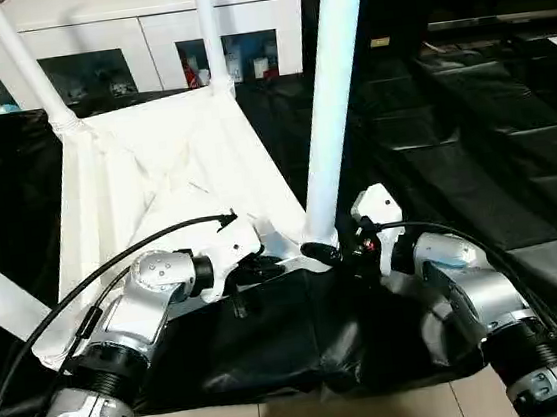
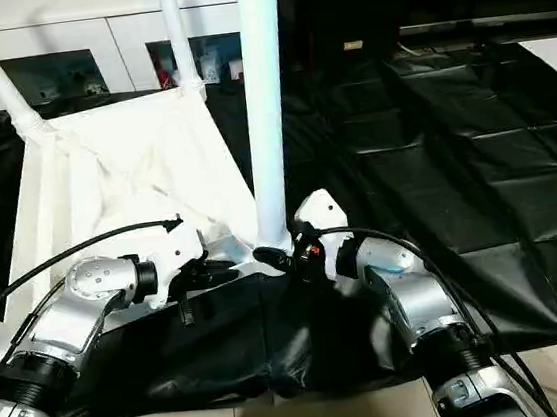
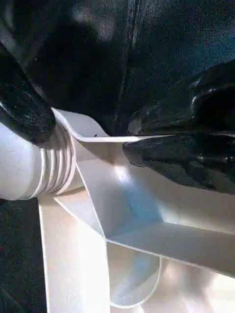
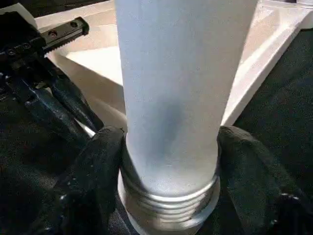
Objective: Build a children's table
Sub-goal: Rotate leg to tighten
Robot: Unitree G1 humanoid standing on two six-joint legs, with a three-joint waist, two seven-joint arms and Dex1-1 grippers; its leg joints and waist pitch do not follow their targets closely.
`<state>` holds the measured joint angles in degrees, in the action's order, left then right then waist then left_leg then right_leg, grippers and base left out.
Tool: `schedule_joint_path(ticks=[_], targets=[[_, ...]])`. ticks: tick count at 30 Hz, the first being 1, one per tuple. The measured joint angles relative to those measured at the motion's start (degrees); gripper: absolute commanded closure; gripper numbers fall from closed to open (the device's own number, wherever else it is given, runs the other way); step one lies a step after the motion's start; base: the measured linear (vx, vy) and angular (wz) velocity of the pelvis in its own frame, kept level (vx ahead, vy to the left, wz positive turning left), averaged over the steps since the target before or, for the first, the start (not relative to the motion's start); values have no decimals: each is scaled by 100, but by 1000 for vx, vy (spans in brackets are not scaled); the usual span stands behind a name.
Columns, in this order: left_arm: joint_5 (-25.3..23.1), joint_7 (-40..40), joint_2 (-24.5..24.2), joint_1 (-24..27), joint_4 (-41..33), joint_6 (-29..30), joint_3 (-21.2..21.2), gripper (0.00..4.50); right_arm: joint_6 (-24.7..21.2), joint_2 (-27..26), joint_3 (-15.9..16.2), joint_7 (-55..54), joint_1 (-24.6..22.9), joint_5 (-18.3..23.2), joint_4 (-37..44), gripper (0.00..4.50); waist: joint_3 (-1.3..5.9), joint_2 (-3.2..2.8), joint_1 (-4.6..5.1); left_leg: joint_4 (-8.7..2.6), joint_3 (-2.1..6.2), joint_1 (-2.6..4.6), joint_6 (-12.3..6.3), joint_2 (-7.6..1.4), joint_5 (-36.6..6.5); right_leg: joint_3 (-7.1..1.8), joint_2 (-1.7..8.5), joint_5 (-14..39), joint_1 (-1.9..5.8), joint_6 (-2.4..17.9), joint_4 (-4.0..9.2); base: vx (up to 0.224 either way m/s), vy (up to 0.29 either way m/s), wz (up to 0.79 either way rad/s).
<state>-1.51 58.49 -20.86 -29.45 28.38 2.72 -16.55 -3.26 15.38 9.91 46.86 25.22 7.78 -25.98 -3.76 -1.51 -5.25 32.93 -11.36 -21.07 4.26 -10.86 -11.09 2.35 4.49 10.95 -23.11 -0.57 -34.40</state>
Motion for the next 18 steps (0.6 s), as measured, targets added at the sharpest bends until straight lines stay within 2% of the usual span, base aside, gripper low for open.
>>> schedule_joint_path(ticks=[11,18], targets=[[-49,-48,14,-49,81,-31,4,450,102,-85,-37,-99,21,-26,-110,183,0,-2,15,-7,-2,1,0,0,0,1,0,-1,1,1,4,0,0,0],[-260,-713,344,-344,459,138,48,450,-129,-806,-329,-1575,23,-155,-229,185,-5,5,101,-41,-2,9,1,6,1,1,-1,-1,4,1,37,0,0,0]])
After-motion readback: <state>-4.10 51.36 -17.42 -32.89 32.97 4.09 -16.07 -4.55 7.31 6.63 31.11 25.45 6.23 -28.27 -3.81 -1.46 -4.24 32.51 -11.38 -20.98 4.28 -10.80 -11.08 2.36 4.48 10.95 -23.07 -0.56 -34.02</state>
